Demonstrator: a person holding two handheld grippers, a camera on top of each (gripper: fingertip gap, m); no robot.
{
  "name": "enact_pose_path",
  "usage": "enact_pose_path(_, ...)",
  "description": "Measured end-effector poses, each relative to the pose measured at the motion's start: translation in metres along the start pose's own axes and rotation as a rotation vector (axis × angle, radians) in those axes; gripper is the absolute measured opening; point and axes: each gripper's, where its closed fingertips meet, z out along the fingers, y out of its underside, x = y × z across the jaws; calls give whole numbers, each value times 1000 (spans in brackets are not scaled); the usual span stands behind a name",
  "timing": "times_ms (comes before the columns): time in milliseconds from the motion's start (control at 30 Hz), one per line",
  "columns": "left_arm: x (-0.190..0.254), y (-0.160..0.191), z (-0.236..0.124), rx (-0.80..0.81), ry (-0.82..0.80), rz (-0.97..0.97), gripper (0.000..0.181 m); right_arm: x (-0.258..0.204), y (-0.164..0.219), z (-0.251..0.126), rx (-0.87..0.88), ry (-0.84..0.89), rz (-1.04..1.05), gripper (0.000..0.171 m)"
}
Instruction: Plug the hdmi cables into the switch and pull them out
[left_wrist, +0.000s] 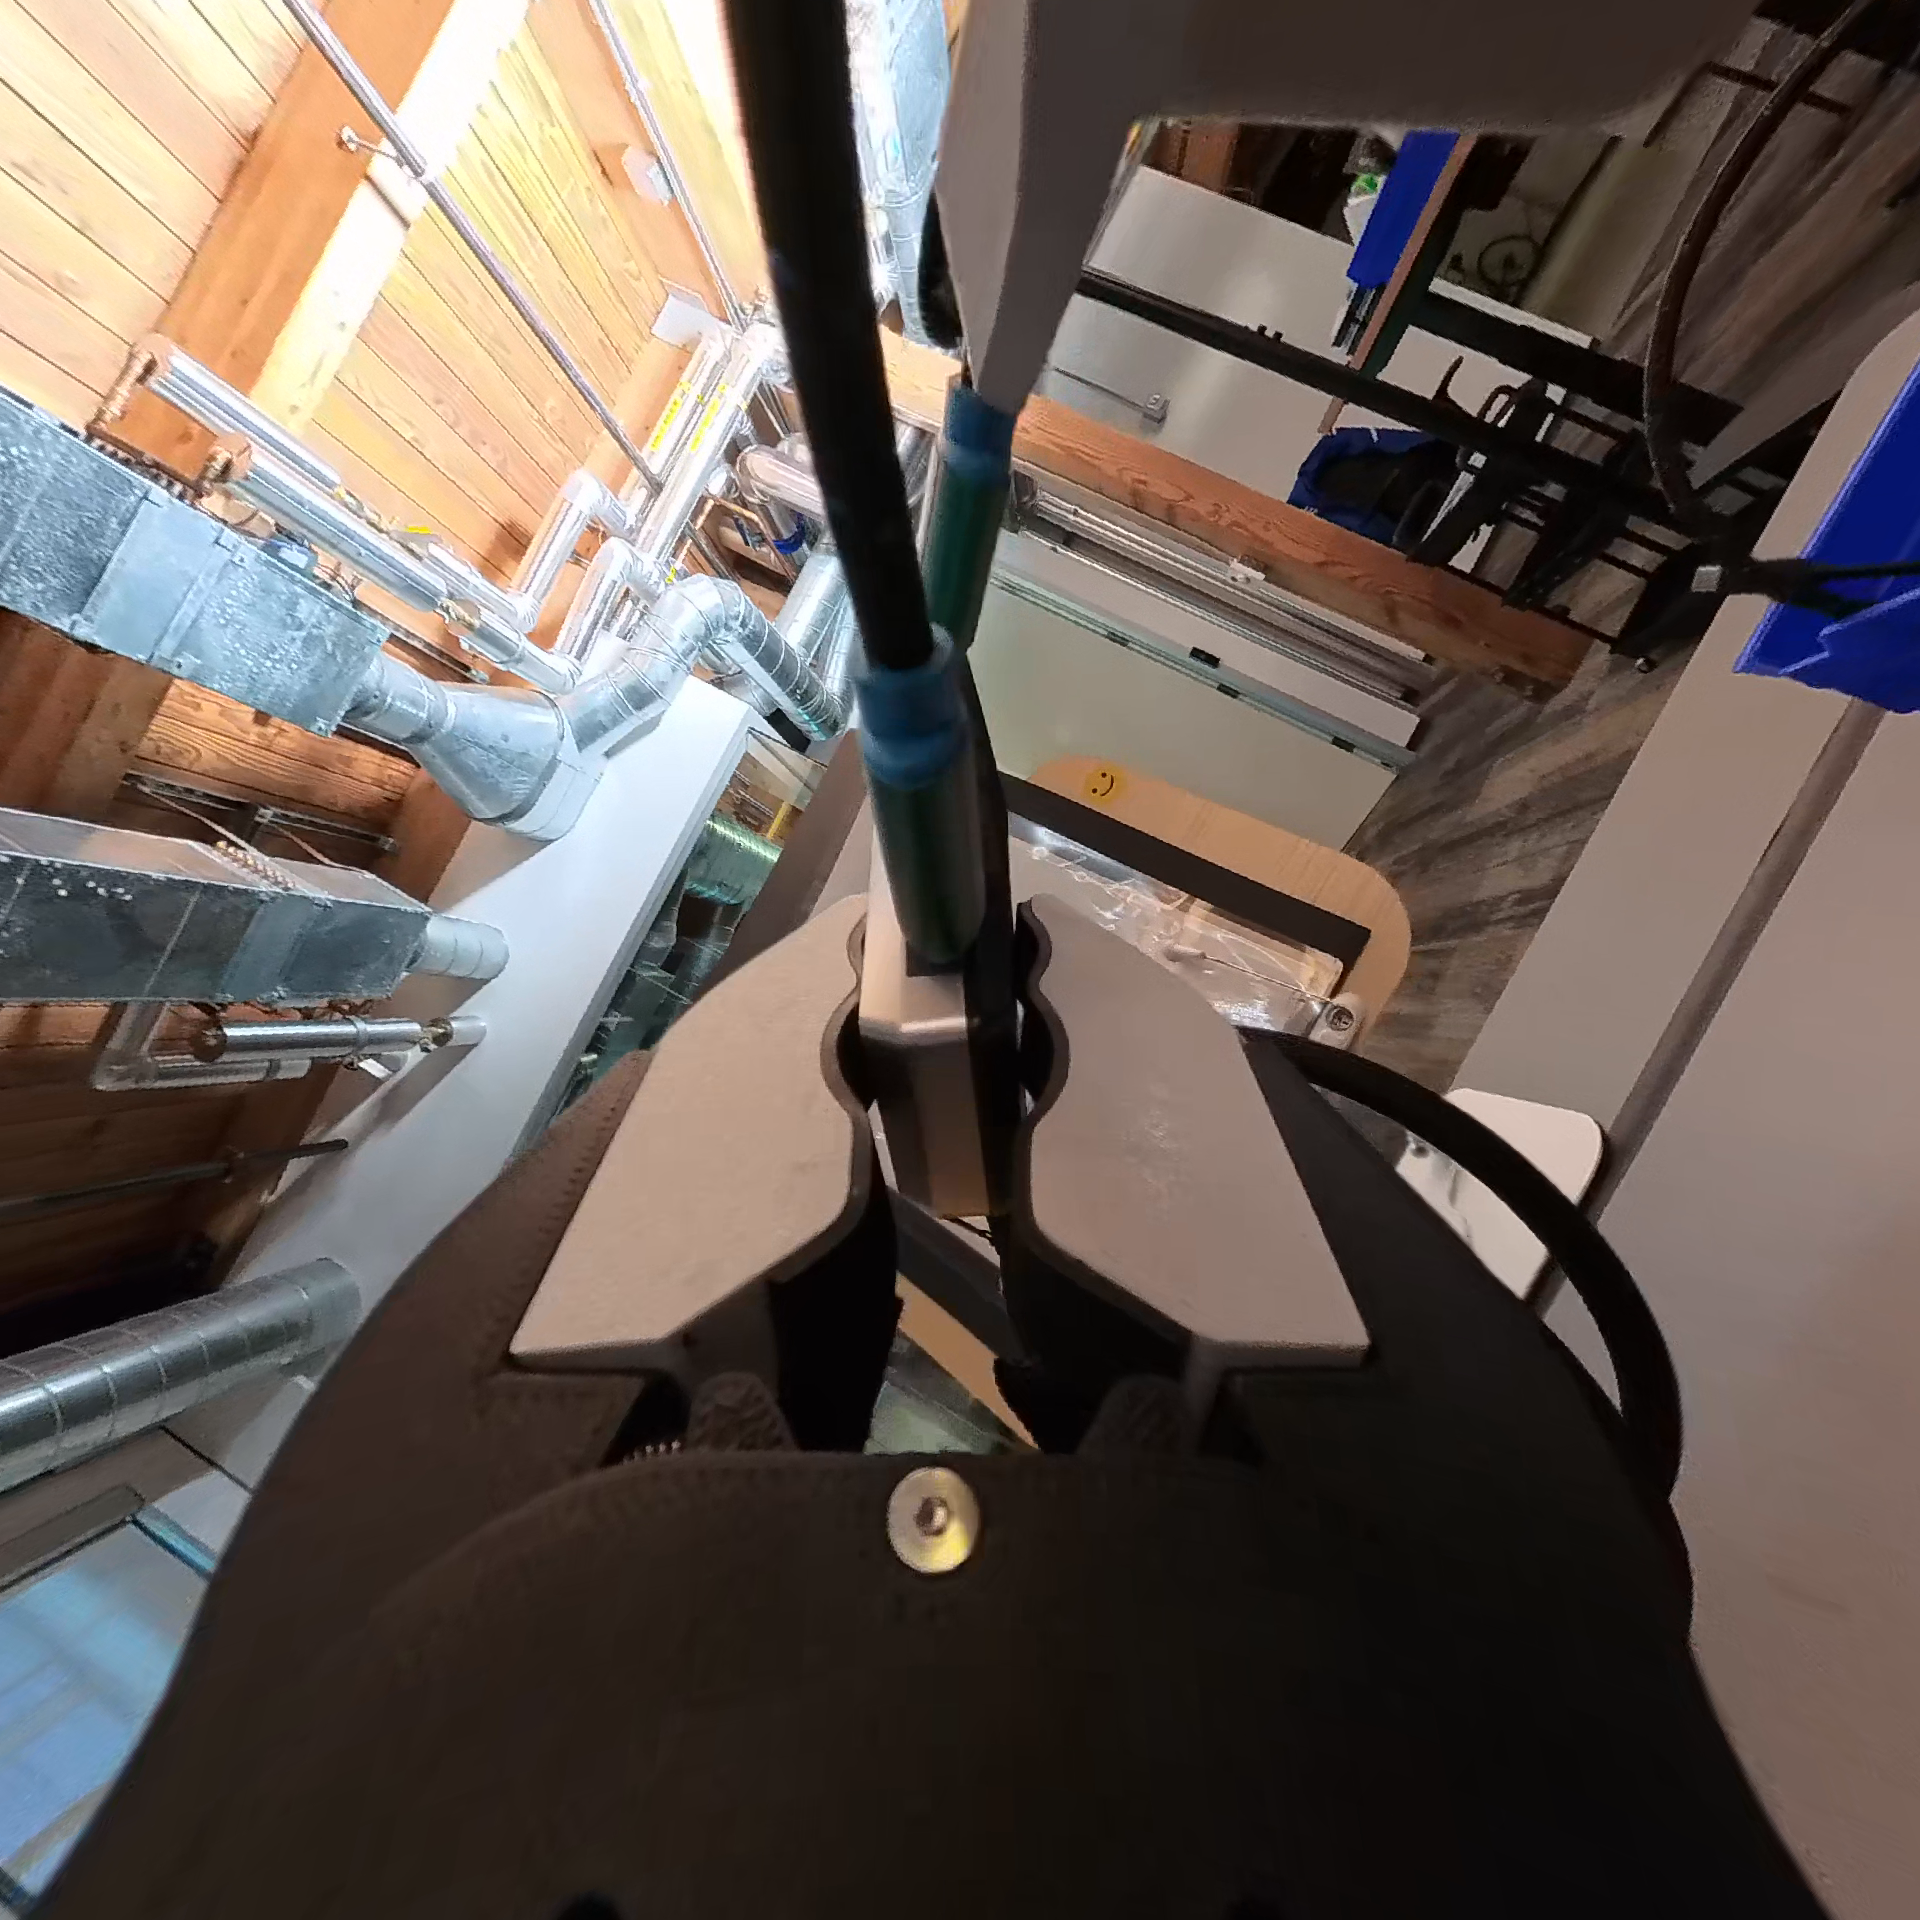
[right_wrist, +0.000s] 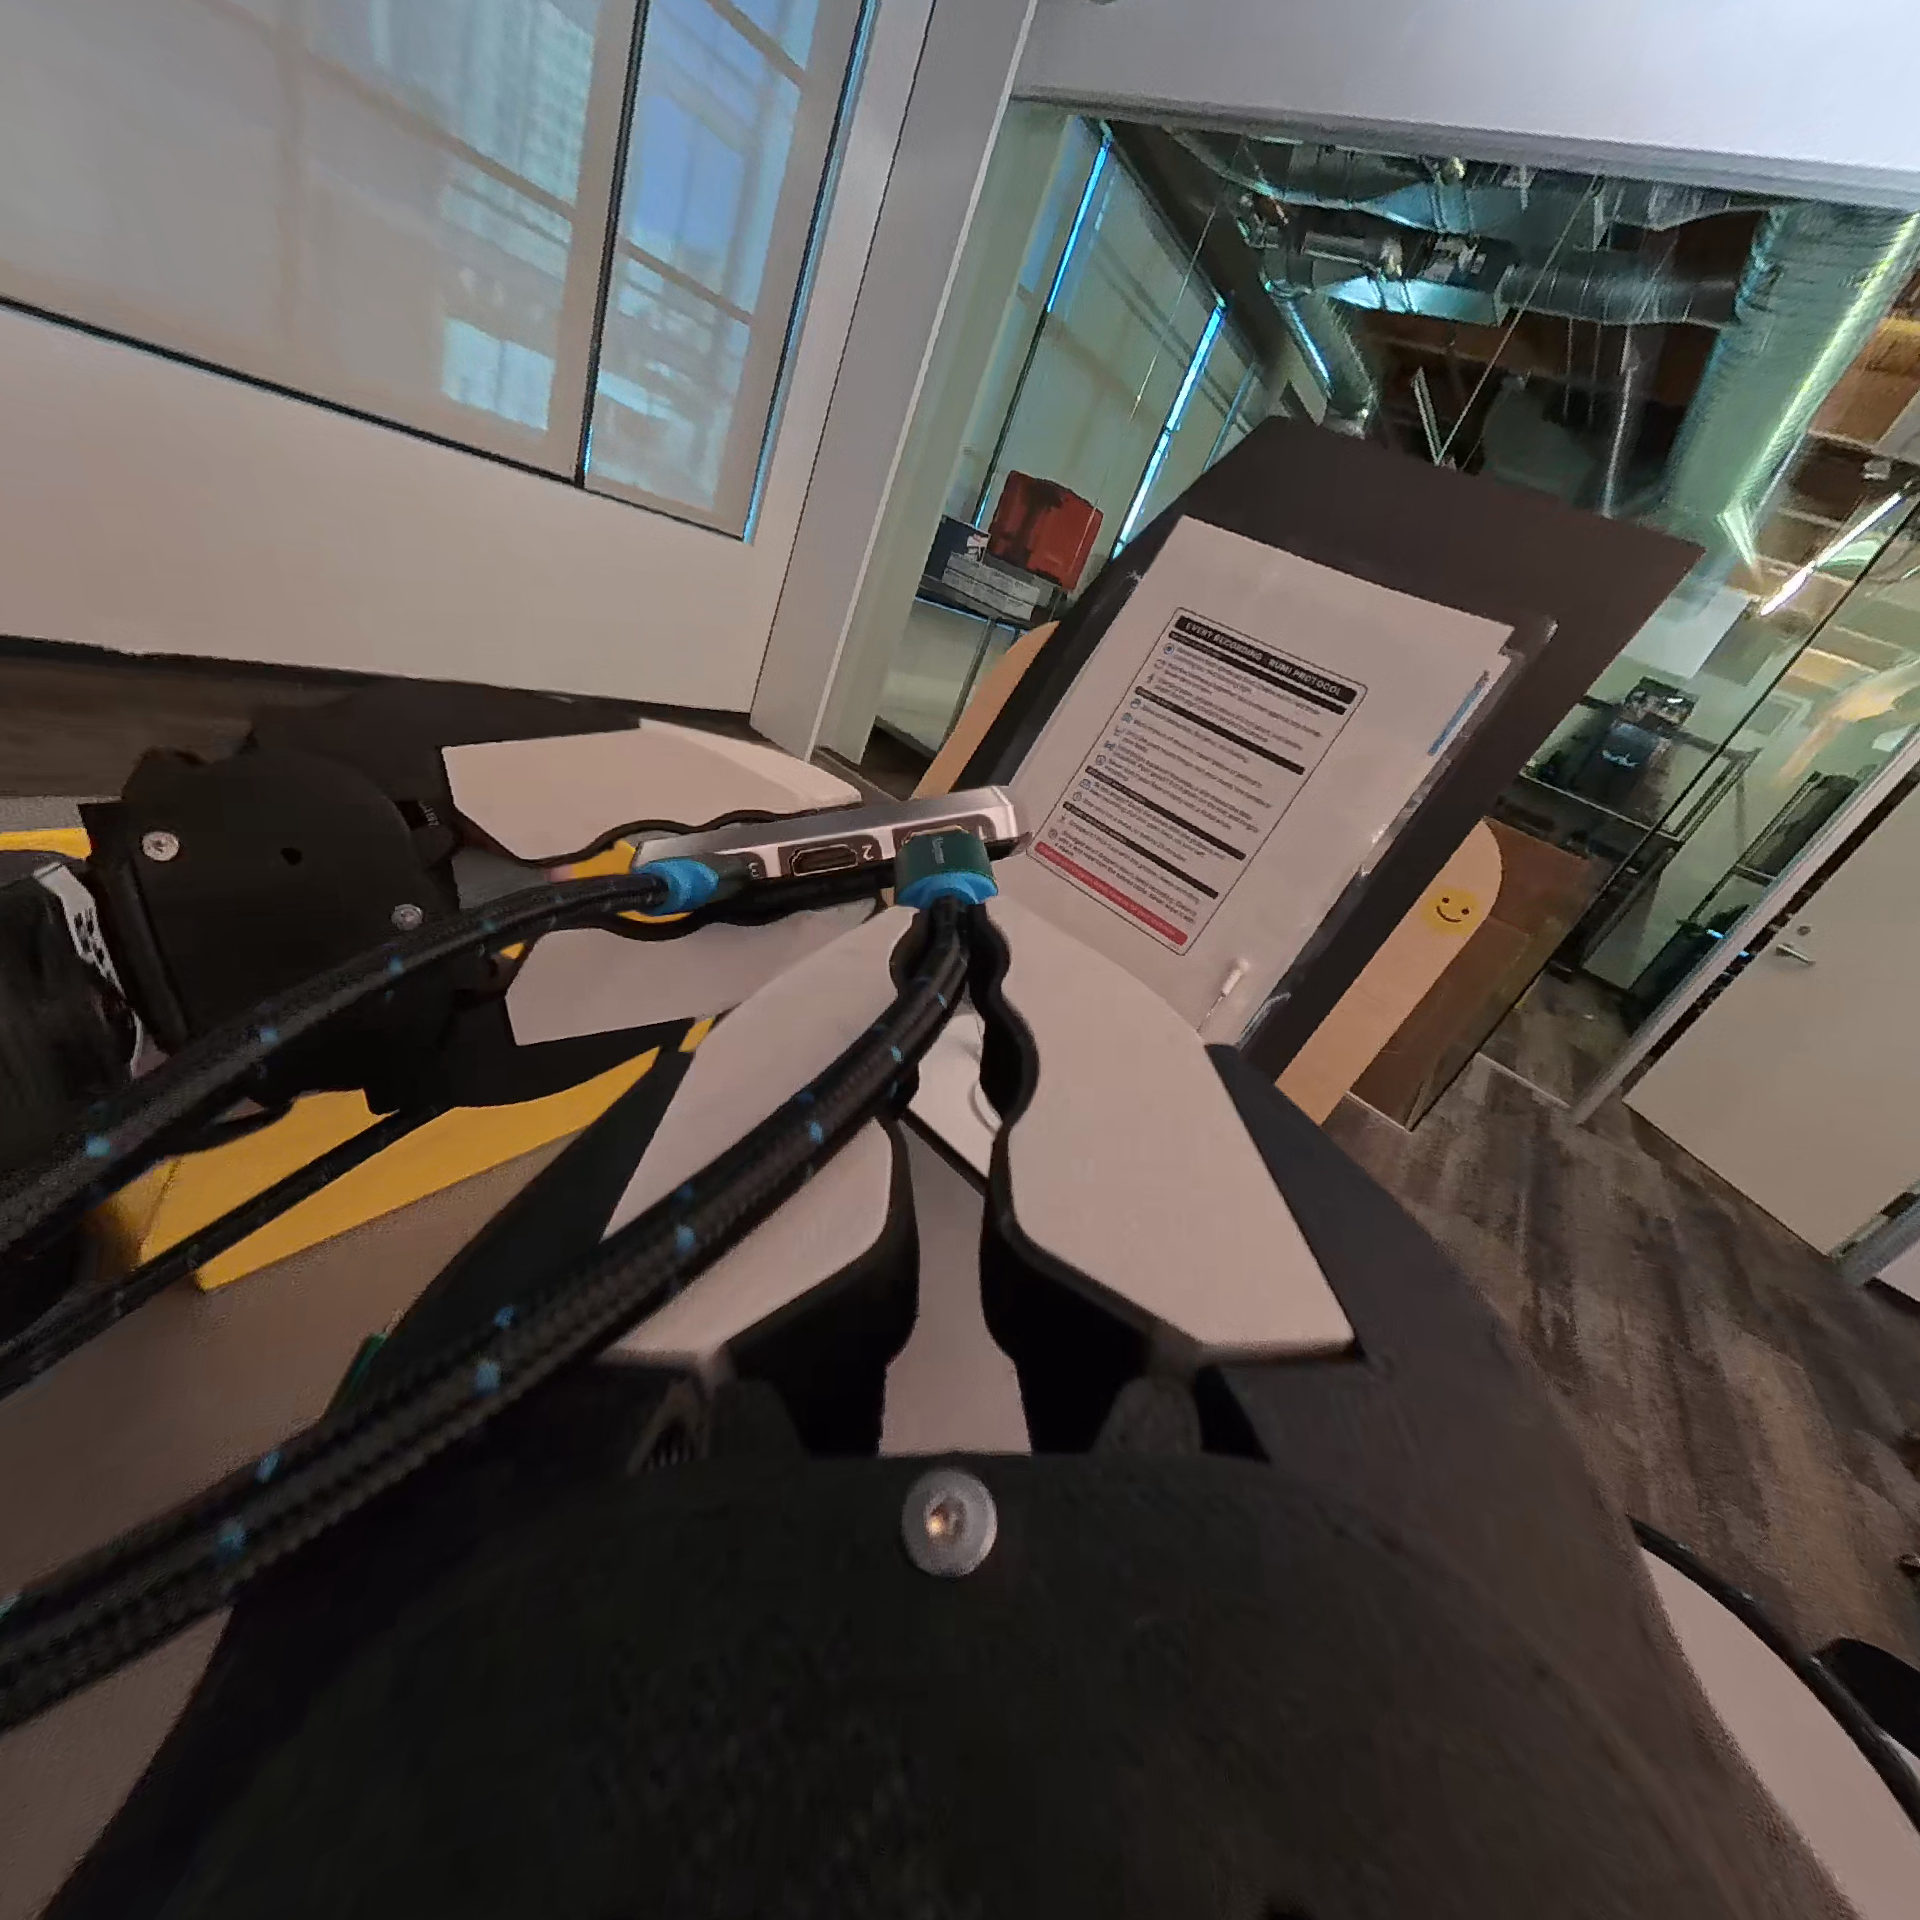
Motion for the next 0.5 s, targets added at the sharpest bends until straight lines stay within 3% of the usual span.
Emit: enact_pose_path(500,-11,-19,-9,-9,-41,185,21,-2,-12,-13,-3,-36,79,7)
